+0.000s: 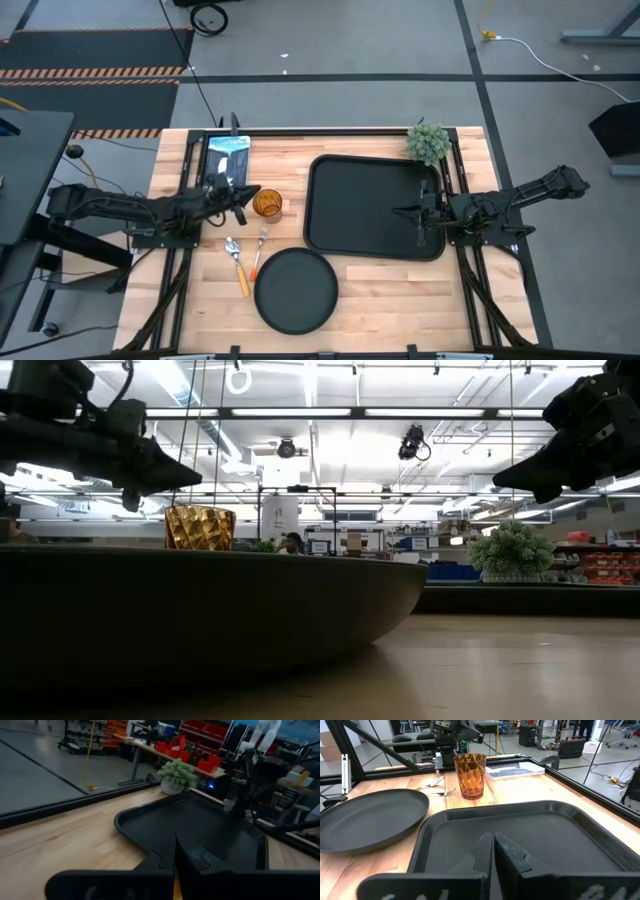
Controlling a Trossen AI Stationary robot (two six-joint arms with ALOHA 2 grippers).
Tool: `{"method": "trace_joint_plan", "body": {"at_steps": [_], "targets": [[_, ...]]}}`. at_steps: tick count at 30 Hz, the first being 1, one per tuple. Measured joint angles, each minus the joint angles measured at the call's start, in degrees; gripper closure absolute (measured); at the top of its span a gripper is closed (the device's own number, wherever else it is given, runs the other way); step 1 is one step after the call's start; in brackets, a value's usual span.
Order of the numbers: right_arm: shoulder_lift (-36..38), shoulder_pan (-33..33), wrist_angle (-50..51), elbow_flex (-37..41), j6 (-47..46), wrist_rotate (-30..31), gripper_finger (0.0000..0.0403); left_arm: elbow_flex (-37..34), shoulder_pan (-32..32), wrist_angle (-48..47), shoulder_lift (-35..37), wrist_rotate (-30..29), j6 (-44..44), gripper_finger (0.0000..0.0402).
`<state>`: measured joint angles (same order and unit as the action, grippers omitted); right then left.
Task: Pick and place plate/cup/fork/spoon on tray
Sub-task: Put the brown cup on the black serving tray
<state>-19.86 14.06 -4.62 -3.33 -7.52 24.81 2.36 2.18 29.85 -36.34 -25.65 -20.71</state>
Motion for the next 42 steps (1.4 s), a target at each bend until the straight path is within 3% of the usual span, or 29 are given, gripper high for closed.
{"method": "trace_joint_plan", "body": {"at_steps": [9,11,14,21,29,34,42], "targets": [[0.00,0.02,0.00,0.00,0.00,-0.01,0.0376,6.24,4.53,0.16,-7.56,0.57,12.67,0.0392],[0.00,0.00,0.01,0.00,-0.01,0.00,0.0376,7.16,4.95,-0.29,-9.40,3.24,14.77,0.0392],[0.00,0.00,0.00,0.00,-0.01,-0.01,0.0376,9.76,5.25,-7.54,-10.93,8.79,13.45,0.0392],[0.00,0.02,0.00,0.00,0.01,0.00,0.0376,23.35,5.55,-32.42,-11.33,8.70,6.89,0.0384],[0.00,0.01,0.02,0.00,0.01,0.01,0.0376,31.82,7.72,-47.68,-13.97,8.64,5.68,0.0286],[0.00,0.00,0.01,0.00,0.01,0.00,0.0376,33.98,10.59,-50.01,-19.41,14.21,4.55,0.0222],[0.00,0.00,-0.11,0.00,0.01,-0.01,0.0376,40.78,14.25,-60.71,-29.23,22.32,5.04,0.0187]]}}
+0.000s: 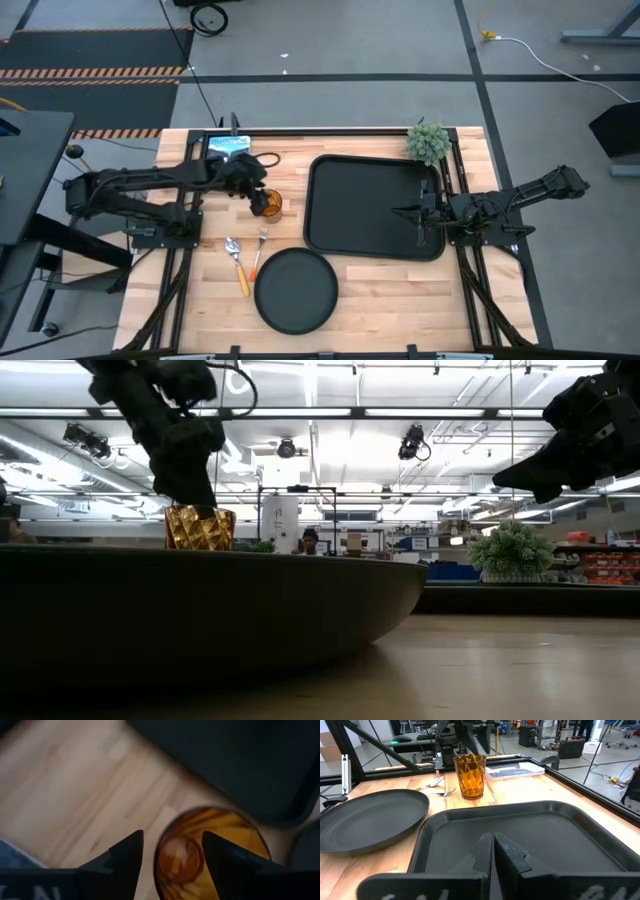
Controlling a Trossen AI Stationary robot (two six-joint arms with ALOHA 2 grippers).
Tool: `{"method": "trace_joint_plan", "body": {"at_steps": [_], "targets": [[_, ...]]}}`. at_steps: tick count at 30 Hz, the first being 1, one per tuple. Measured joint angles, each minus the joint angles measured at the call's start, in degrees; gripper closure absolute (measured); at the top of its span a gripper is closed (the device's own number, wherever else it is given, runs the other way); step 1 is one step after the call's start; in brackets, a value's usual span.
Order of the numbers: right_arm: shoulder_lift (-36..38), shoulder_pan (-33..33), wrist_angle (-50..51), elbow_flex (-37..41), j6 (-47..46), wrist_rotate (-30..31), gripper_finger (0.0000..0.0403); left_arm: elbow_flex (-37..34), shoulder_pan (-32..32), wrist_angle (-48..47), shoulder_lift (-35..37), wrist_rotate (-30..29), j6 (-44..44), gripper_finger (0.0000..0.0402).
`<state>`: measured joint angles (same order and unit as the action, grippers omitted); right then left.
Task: Pick and place plate/cup/fork/spoon on tray
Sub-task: Put the brown cup on the black serving tray
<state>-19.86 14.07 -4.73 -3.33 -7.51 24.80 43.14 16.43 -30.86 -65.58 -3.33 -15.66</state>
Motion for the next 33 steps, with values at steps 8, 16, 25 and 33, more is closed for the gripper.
{"method": "trace_joint_plan", "body": {"at_steps": [8,16,25,33], "targets": [[0.02,0.00,-0.02,0.00,0.00,0.00,0.0376,4.82,0.19,-6.70,-6.57,0.44,3.30,0.0188],[0.01,0.00,-0.16,0.00,-0.02,0.00,0.0376,7.23,0.17,-8.69,-11.50,0.50,4.83,0.0241],[0.02,0.00,-0.35,0.00,0.00,0.00,0.0376,7.29,0.19,-8.43,-12.53,0.46,5.88,0.0342],[0.01,0.02,-0.40,0.00,-0.01,0.00,0.0376,7.29,0.17,-7.43,-12.36,0.54,5.47,0.0385]]}}
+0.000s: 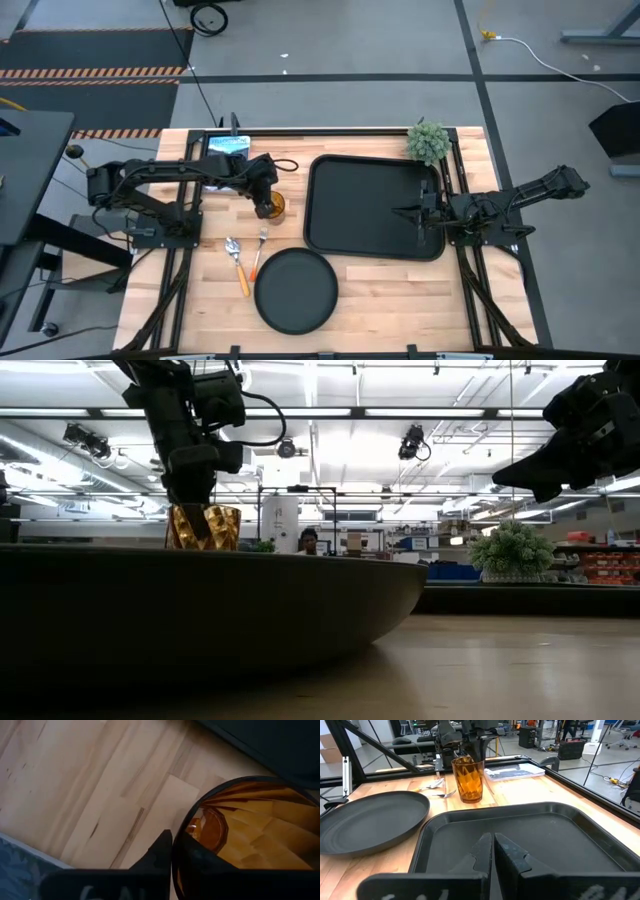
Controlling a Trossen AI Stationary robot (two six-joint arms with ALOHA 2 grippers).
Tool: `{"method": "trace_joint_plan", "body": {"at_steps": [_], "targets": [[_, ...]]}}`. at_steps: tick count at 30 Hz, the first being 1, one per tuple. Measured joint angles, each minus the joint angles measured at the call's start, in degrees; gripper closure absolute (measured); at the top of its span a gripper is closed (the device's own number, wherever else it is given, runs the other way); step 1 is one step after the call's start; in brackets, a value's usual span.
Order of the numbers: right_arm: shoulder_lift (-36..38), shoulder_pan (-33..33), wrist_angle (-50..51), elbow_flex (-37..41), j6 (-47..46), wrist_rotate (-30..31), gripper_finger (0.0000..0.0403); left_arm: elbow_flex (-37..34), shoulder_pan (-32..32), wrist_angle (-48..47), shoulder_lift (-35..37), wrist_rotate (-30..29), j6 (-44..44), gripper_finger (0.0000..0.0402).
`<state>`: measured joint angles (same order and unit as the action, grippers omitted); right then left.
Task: Pick and place plate/cup/fork/spoon on tray
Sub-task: Put the brown cup on the black serving tray
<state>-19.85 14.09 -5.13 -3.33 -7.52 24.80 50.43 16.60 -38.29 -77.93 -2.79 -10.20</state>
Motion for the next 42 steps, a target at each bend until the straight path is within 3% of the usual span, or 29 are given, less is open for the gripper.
{"method": "trace_joint_plan", "body": {"at_steps": [5,10,21,32,42], "targets": [[0.01,-0.02,-0.02,0.00,-0.01,0.00,0.0376,0.98,0.74,0.80,-0.30,-0.10,-2.54,0.0379],[-0.01,-0.02,-0.12,0.00,0.01,0.00,0.0376,6.33,2.08,-1.06,-3.16,-0.12,-2.63,0.0385],[0.00,-0.01,-0.74,0.00,-0.01,0.01,0.0376,28.97,4.87,-13.17,-18.42,-0.59,3.96,0.0382],[-0.01,-0.01,-0.76,0.01,-0.01,0.01,0.0376,52.34,4.19,-13.12,-36.35,-0.56,8.98,0.0379],[-0.01,0.00,-0.76,0.00,-0.01,0.00,0.0376,65.64,1.27,-12.43,-50.04,0.55,12.50,0.0378]]}}
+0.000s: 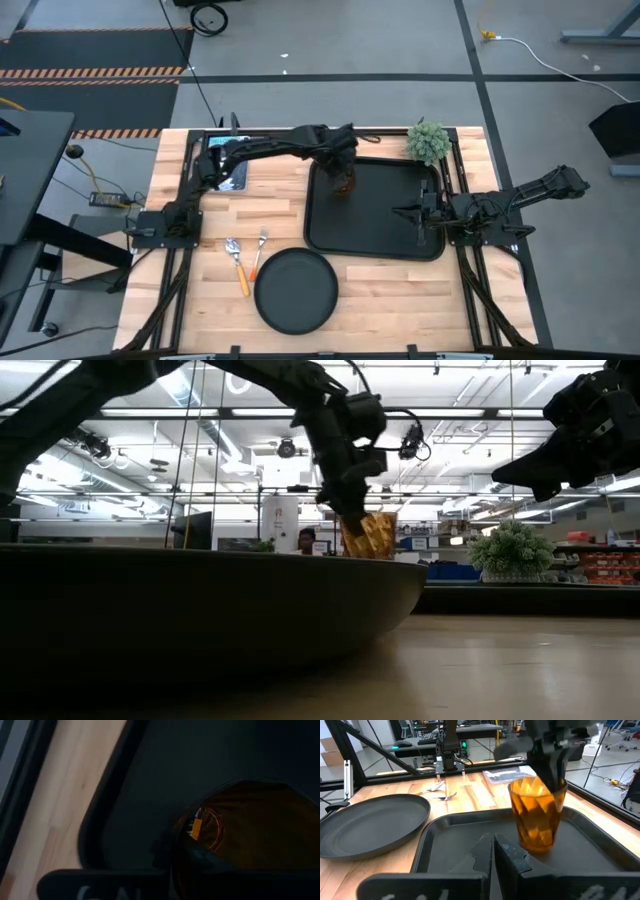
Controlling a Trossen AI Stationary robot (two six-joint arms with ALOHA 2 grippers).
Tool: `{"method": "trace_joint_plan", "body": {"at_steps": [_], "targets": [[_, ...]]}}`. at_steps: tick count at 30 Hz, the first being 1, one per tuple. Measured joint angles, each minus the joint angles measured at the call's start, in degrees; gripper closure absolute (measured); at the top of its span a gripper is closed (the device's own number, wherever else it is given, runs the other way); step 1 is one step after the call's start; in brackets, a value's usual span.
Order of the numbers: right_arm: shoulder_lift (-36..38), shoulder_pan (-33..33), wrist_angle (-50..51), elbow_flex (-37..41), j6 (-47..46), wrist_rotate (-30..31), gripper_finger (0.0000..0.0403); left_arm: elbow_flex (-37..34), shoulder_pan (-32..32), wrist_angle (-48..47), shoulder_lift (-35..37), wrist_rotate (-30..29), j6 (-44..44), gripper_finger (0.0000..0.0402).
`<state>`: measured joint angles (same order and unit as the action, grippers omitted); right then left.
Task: Pick and place plate/cup/fork/spoon on tray
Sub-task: Put the brown cup on the black serving tray
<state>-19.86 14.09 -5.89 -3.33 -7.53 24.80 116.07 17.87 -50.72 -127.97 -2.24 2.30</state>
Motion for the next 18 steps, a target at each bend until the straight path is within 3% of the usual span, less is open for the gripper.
{"method": "trace_joint_plan", "body": {"at_steps": [18], "targets": [[0.00,0.00,-0.96,0.00,0.02,0.00,0.0376,0.44,-4.14,11.52,-1.65,0.33,2.07,0.0372]]}}
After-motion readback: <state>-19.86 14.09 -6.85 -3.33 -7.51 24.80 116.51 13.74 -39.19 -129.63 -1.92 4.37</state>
